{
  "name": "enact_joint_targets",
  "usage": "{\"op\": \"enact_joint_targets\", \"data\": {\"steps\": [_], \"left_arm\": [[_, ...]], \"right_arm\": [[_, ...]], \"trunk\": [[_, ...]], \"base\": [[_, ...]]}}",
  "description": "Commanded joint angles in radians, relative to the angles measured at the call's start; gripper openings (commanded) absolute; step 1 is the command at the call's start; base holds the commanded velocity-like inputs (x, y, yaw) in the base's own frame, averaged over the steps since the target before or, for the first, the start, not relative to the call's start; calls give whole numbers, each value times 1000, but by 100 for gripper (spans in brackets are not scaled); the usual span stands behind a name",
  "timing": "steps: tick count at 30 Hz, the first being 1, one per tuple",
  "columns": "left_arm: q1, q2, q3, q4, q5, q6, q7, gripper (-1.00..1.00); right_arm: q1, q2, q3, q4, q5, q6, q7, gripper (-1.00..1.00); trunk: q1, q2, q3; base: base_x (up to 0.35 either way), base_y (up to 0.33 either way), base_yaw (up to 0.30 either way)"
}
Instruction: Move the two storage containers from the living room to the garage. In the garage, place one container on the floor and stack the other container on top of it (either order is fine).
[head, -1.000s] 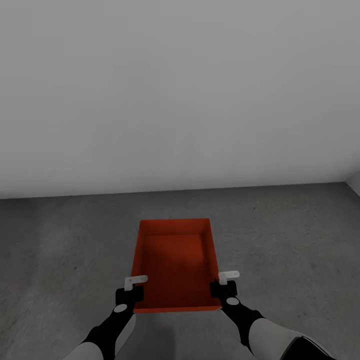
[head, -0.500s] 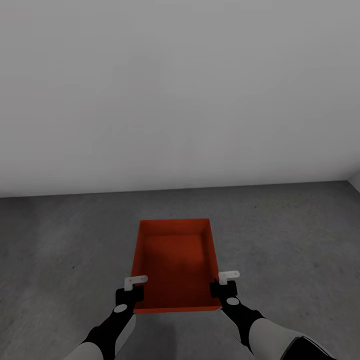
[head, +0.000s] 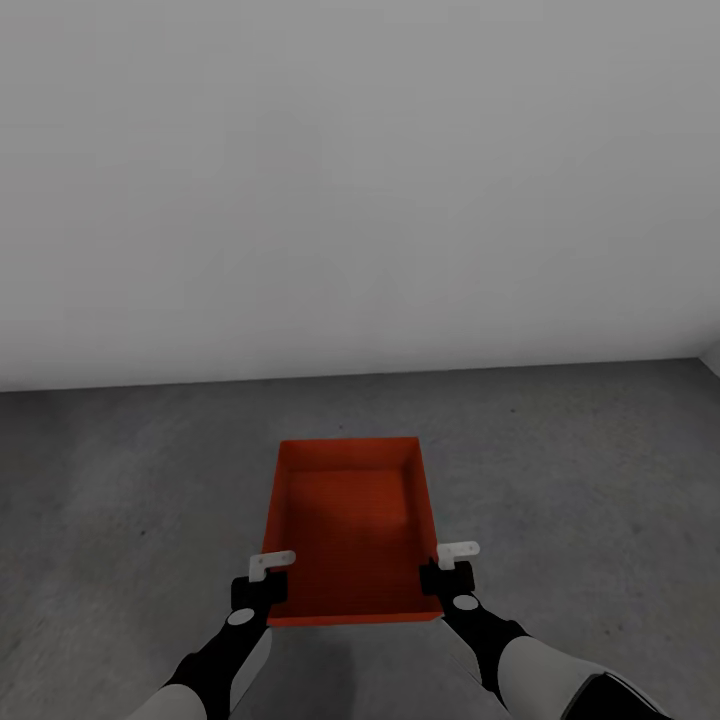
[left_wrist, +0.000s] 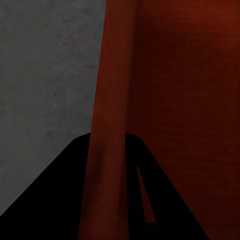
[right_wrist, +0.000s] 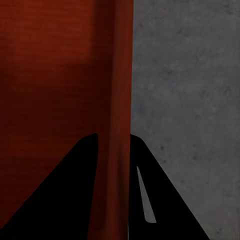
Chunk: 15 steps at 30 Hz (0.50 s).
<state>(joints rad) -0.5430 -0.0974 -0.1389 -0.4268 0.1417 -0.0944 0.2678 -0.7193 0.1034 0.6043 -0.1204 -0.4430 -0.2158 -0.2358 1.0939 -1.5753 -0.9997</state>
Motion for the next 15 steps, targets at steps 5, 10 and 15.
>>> {"op": "enact_joint_targets", "data": {"steps": [5, 10, 15], "left_arm": [[-1, 1, 5, -4, 6, -2, 11, -100], [-1, 1, 5, -4, 6, -2, 11, -100], [-1, 1, 5, -4, 6, -2, 11, -100]], "right_arm": [[0, 0, -1, 2, -17, -5, -5, -100], [0, 0, -1, 2, -17, -5, -5, -100], [0, 0, -1, 2, -17, -5, -5, -100]], "trunk": [[19, -36, -16], [38, -71, -32], [58, -106, -48]], "base": [[0, 0, 0], [0, 0, 0], [0, 0, 0]]}}
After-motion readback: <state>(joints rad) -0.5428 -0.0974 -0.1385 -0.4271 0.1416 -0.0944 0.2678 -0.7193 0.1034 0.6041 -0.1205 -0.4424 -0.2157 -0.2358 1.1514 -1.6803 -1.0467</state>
